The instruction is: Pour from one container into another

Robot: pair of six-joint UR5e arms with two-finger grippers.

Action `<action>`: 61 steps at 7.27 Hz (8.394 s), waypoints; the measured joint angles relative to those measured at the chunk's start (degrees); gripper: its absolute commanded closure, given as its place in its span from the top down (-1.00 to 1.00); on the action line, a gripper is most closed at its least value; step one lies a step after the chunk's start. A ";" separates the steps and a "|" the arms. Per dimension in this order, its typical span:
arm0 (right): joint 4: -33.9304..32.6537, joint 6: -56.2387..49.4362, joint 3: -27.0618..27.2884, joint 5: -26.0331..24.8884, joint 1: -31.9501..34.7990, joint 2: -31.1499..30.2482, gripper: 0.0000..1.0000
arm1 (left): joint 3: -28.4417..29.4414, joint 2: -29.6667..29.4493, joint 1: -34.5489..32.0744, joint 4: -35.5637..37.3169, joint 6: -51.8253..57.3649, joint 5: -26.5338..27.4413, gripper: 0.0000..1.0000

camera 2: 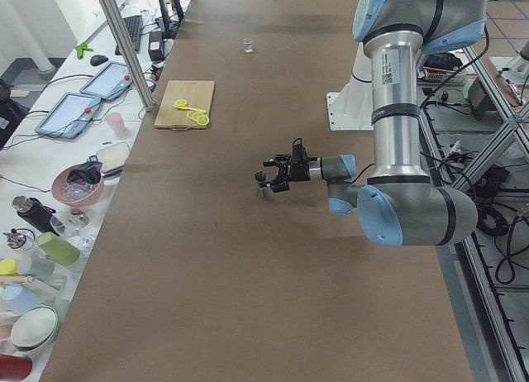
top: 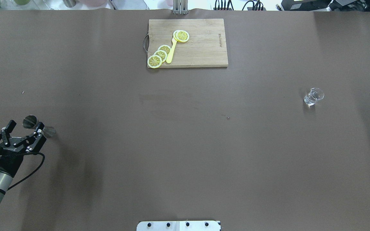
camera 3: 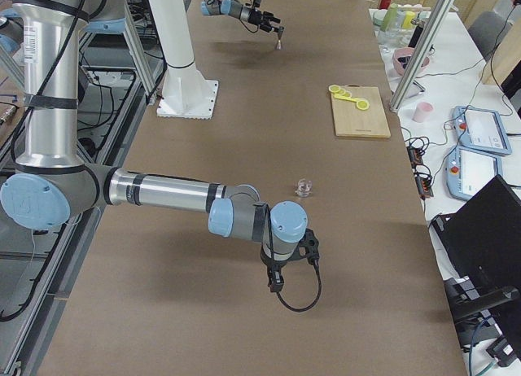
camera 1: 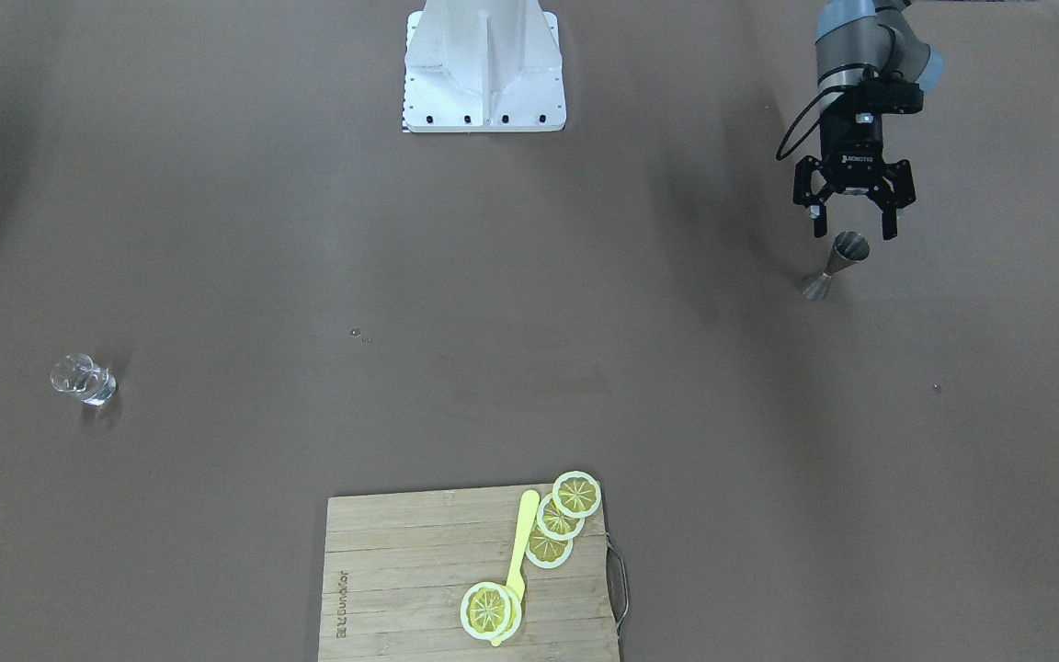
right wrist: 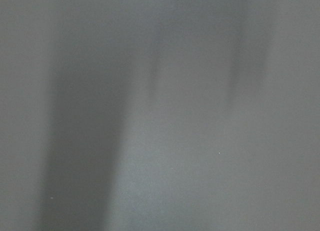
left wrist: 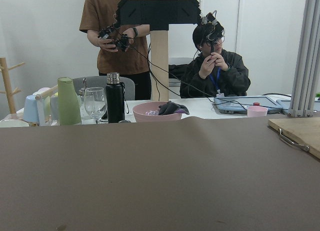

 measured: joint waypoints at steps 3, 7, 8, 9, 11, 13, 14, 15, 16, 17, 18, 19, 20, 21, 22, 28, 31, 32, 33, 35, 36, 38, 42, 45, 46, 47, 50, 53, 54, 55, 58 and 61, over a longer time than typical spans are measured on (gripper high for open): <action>-1.47 8.28 2.02 -0.77 -1.14 -0.04 1.00 | -8.09 3.49 -0.21 -0.04 8.06 -2.74 0.97; -1.18 8.71 2.10 -1.04 -1.95 -0.45 1.00 | -14.17 1.63 -3.42 4.45 15.42 -10.27 0.97; -1.21 8.72 1.86 -1.33 -1.97 -0.56 1.00 | -14.71 -0.66 -4.97 6.98 16.75 -12.67 0.96; -1.26 8.73 1.74 -1.78 -1.97 -0.53 1.00 | -14.91 -3.58 -6.83 9.98 18.08 -15.27 0.96; -1.12 8.78 1.72 -2.27 -1.98 -0.39 1.00 | -14.97 -11.18 -11.01 19.30 19.06 -20.87 0.96; -1.01 8.75 1.72 -2.18 -1.98 -0.53 1.00 | -14.83 -18.49 -15.19 29.81 19.24 -26.92 0.96; -1.01 8.74 1.73 -2.10 -1.98 -0.53 1.00 | -14.65 -21.58 -17.45 34.48 19.27 -31.06 0.96; -0.99 8.73 1.75 -2.03 -1.98 -0.52 1.00 | -14.32 -24.47 -19.89 38.73 19.28 -35.77 0.96; -0.97 8.69 1.79 -1.98 -1.98 -0.53 1.00 | -13.69 -27.48 -22.39 43.08 19.29 -40.58 0.96; -0.97 8.62 1.84 -1.95 -1.98 -0.57 1.00 | -12.78 -30.48 -24.73 47.28 19.31 -45.01 0.96; -0.96 8.52 1.90 -1.95 -1.98 -0.59 1.00 | -11.84 -33.30 -26.83 51.76 19.35 -49.01 0.96; -0.96 8.38 2.00 -1.92 -1.98 -0.58 1.00 | -11.09 -35.38 -28.46 55.80 19.37 -52.83 0.96; -0.98 8.23 2.11 -1.84 -1.98 -0.57 1.00 | -10.34 -36.94 -29.97 58.99 19.37 -57.30 0.97; -1.02 8.17 2.21 -1.72 -1.98 -0.58 1.00 | -9.77 -38.04 -31.47 62.11 19.38 -61.93 0.97; -1.04 8.14 2.28 -1.67 -1.98 -0.58 1.00 | -9.52 -38.75 -33.00 65.93 19.93 -66.29 0.97; -0.99 8.13 3.08 -1.94 -1.48 -0.91 1.00 | -8.45 -41.26 -43.65 89.21 34.28 -77.00 0.96; -0.96 8.14 3.93 -2.29 -1.23 -1.08 1.00 | -7.11 -41.12 -48.64 86.21 34.56 -87.26 0.96; -0.94 8.18 4.08 -2.27 -1.21 -1.09 1.00 | -6.56 -40.84 -50.43 85.12 34.78 -90.27 0.96; -0.91 8.20 4.12 -2.19 -1.21 -1.07 1.00 | -6.00 -40.44 -52.97 84.84 37.02 -92.59 0.96; -0.88 8.23 4.11 -2.01 -1.22 -1.02 1.00 | -4.56 -36.88 -59.68 84.58 45.81 -99.08 0.96; -0.88 8.27 4.10 -1.88 -1.25 -0.95 1.00 | -4.17 -34.23 -62.92 84.41 49.60 -102.24 0.96; -0.88 8.30 4.09 -1.59 -1.27 -0.90 1.00 | -3.99 -27.77 -69.01 84.13 56.13 -108.14 0.97; -0.89 8.30 4.13 -1.40 -1.28 -0.95 1.00 | -2.40 -12.44 -76.60 77.27 59.95 -111.98 0.97; -0.94 8.30 4.28 -0.30 -1.22 -1.10 1.00 | -1.60 -5.92 -78.64 73.86 60.28 -112.11 0.97; -0.93 8.30 4.60 0.48 -1.20 -1.12 1.00 | -1.69 -5.24 -79.01 73.72 60.32 -112.09 0.97; -0.94 8.30 4.77 0.84 -1.19 -1.15 1.00 | -1.86 -5.03 -79.48 73.67 60.33 -112.06 0.97; -0.89 8.30 5.17 1.08 -1.19 -1.14 1.00 | -1.97 -5.22 -79.84 72.71 60.30 -112.04 0.97; -0.88 8.30 5.39 1.09 -1.19 -1.13 1.00 | -1.61 -6.07 -79.81 70.10 60.30 -111.88 0.97; -0.88 8.30 5.43 1.11 -1.19 -1.13 1.00 | -1.44 -6.09 -79.78 69.54 60.27 -111.77 0.97; -0.88 8.30 5.53 1.15 -1.18 -1.13 1.00 | -1.30 -6.11 -79.77 69.27 60.26 -111.69 0.97; -0.88 8.30 5.81 1.18 -1.19 -1.12 1.00 | -0.96 -6.14 -79.73 69.13 60.25 -111.66 0.97; -0.91 8.30 5.88 1.18 -1.19 -1.13 1.00 | 0.68 -6.57 -79.72 69.02 60.28 -111.72 0.97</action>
